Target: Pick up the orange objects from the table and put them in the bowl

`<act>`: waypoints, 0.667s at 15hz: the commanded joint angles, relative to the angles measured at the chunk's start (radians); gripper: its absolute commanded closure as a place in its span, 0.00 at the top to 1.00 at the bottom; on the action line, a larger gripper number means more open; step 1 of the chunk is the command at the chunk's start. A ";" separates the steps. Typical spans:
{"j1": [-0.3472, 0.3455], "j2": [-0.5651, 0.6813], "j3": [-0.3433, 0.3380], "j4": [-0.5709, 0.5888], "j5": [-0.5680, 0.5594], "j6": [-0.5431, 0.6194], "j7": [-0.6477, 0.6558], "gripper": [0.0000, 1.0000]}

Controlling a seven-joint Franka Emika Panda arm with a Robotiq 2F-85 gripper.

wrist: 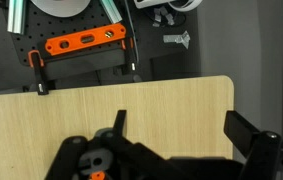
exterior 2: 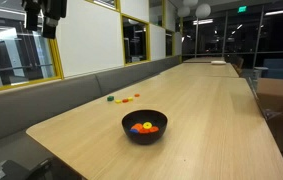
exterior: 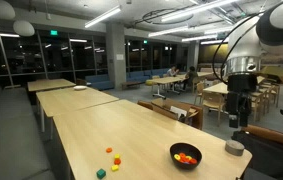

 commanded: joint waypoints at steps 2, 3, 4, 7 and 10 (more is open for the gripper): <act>-0.025 -0.001 0.018 0.006 0.013 -0.006 -0.016 1.00; -0.025 -0.002 0.018 0.006 0.013 -0.006 -0.016 1.00; -0.025 -0.002 0.018 0.006 0.013 -0.006 -0.016 1.00; -0.032 0.007 0.033 0.005 0.002 0.018 -0.006 1.00; -0.046 0.087 0.073 0.019 -0.022 0.123 -0.002 1.00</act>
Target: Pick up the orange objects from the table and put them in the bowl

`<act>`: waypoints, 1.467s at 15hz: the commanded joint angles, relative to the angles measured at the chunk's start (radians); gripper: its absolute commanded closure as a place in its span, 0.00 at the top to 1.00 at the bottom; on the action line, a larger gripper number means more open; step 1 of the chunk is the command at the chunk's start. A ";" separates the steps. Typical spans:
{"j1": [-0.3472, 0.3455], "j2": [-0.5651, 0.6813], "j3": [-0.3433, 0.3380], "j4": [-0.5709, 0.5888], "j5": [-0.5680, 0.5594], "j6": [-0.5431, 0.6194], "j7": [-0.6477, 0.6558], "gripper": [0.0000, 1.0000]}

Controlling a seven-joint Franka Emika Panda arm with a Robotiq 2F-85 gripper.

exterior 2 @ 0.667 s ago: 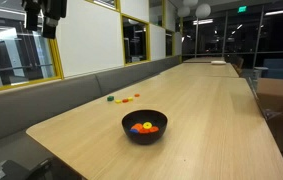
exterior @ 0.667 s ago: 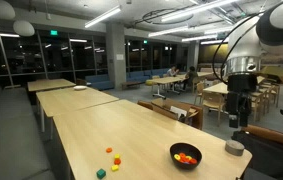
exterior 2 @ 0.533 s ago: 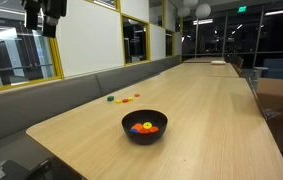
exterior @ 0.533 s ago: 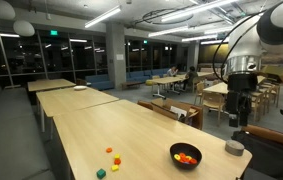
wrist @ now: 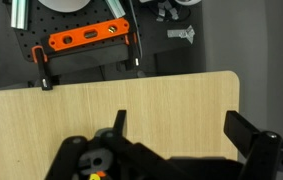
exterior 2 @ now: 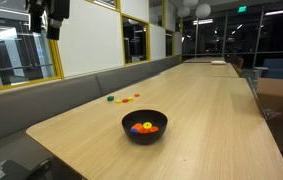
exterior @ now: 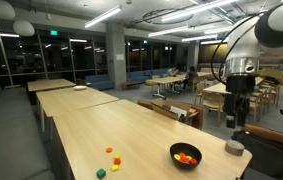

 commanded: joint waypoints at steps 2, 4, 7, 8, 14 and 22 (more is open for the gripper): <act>-0.030 0.170 0.070 0.042 -0.030 0.216 0.000 1.00; -0.032 0.306 0.091 0.089 -0.055 0.339 0.010 1.00; -0.026 0.472 0.094 0.168 -0.104 0.435 0.014 1.00; -0.023 0.534 0.089 0.208 -0.119 0.444 0.010 1.00; -0.005 0.911 0.072 0.525 -0.193 0.422 -0.028 1.00; 0.026 1.358 0.079 0.957 -0.183 0.412 -0.120 1.00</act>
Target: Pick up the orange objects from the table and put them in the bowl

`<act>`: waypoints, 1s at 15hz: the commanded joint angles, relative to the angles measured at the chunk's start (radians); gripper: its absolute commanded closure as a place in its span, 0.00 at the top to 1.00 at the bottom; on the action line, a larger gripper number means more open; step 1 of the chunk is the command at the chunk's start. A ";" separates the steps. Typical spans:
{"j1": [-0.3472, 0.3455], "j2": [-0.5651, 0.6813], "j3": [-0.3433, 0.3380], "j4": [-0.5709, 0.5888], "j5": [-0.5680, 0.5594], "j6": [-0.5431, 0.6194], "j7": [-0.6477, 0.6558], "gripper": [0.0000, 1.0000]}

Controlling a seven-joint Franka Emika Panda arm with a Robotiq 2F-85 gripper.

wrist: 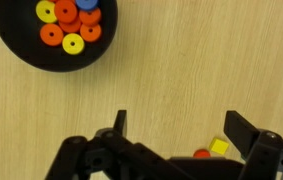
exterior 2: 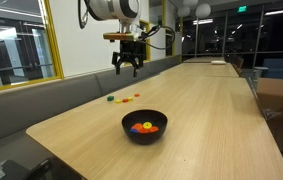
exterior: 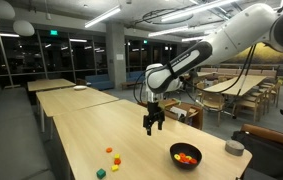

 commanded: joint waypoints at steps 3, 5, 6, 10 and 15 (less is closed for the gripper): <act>0.061 0.299 -0.010 0.355 -0.016 -0.006 0.052 1.00; 0.083 0.388 -0.015 0.457 -0.015 0.005 0.081 1.00; 0.090 0.425 -0.016 0.504 -0.011 0.000 0.091 1.00; 0.126 0.555 -0.037 0.642 -0.019 0.007 0.162 1.00; 0.157 0.676 -0.064 0.741 -0.015 0.036 0.253 1.00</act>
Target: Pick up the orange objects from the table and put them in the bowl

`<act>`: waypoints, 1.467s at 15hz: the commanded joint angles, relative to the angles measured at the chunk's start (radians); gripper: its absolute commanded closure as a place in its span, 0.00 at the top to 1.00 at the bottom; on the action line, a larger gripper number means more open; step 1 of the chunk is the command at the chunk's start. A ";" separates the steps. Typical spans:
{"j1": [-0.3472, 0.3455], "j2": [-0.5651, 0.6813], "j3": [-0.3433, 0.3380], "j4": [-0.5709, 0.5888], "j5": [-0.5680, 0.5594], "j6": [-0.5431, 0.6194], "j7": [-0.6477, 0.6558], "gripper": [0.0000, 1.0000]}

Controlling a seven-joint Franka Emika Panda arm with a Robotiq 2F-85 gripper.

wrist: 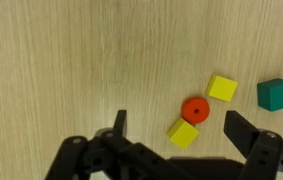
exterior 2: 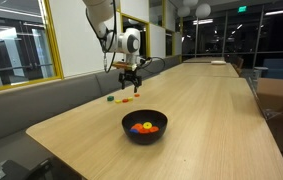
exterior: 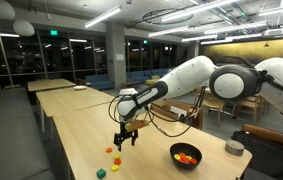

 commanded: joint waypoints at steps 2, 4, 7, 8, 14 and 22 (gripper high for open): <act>0.035 0.120 -0.035 0.130 -0.017 0.027 0.086 1.00; 0.046 0.144 -0.045 0.137 -0.022 0.050 0.104 1.00; 0.067 0.154 -0.057 0.143 -0.028 0.073 0.136 1.00; 0.073 0.155 -0.058 0.143 -0.028 0.078 0.144 1.00; 0.123 0.174 -0.063 0.173 -0.040 0.079 0.202 1.00; 0.181 0.220 -0.122 0.196 -0.115 0.085 0.293 1.00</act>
